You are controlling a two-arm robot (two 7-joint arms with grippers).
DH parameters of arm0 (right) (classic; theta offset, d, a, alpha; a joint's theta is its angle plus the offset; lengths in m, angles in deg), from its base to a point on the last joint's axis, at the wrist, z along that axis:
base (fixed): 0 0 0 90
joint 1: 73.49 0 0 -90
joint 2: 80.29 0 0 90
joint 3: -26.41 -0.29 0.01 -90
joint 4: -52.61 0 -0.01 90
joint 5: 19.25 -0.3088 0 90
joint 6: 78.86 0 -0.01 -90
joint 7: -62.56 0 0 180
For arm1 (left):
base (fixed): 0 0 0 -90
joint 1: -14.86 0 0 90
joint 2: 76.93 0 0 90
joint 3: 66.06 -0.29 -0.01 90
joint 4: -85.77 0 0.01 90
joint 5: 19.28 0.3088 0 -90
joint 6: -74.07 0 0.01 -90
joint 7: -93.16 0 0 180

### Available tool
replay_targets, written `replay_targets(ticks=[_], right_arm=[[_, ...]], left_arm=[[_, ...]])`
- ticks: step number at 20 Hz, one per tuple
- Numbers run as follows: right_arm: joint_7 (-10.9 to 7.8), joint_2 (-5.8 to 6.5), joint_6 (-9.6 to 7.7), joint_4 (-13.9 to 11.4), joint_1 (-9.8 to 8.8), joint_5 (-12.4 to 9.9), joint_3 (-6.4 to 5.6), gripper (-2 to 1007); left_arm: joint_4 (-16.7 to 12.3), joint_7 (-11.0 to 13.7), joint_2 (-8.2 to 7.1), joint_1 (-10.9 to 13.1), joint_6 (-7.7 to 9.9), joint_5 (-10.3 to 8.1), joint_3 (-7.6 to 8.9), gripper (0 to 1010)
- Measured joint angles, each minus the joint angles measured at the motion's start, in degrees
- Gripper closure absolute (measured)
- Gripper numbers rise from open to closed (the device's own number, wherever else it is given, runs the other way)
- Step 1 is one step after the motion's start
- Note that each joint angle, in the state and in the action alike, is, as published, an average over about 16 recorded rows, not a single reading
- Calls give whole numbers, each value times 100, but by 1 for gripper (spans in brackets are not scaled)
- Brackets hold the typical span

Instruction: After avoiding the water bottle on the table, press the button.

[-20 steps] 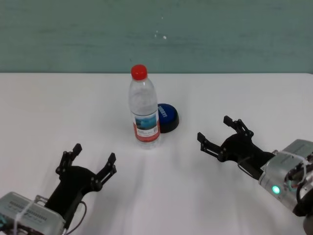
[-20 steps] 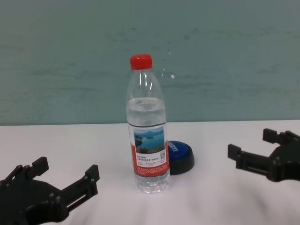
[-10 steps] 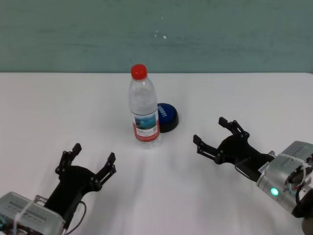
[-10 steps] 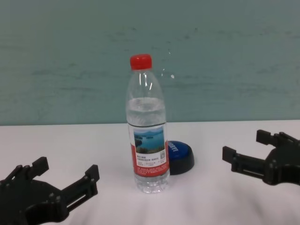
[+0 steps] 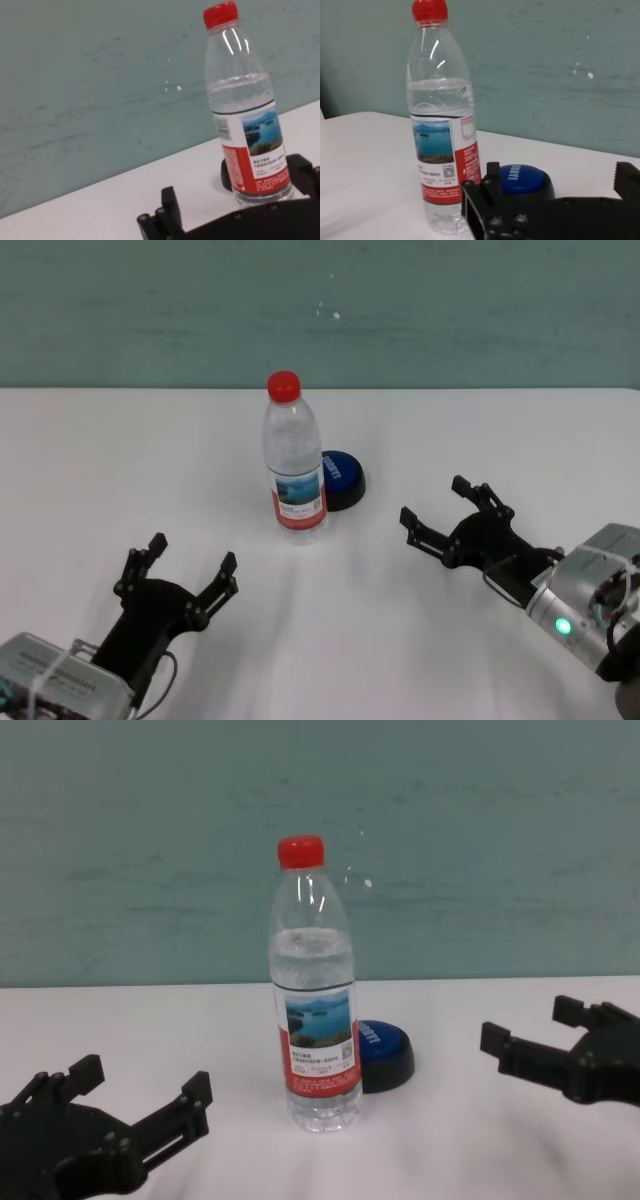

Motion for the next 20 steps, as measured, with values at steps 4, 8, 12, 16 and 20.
replay_targets(ticks=[4, 8, 12, 16, 20], right_arm=[[-109, 6, -9, 51, 25, -224, 5, 1], [-238, 31, -1, 86, 39, -463, 26, 1], [-293, 74, 17, 90, 37, -624, 57, 1], [-229, 119, 50, 49, 4, -642, 79, 1], [-139, 157, 64, 5, -30, -574, 109, 1]], left_arm=[[0, 0, 0, 0, 0, 0, 0, 10], [0, 0, 0, 0, 0, 0, 0, 10], [0, 0, 0, 0, 0, 0, 0, 10], [0, 0, 0, 0, 0, 0, 0, 10], [0, 0, 0, 0, 0, 0, 0, 10]])
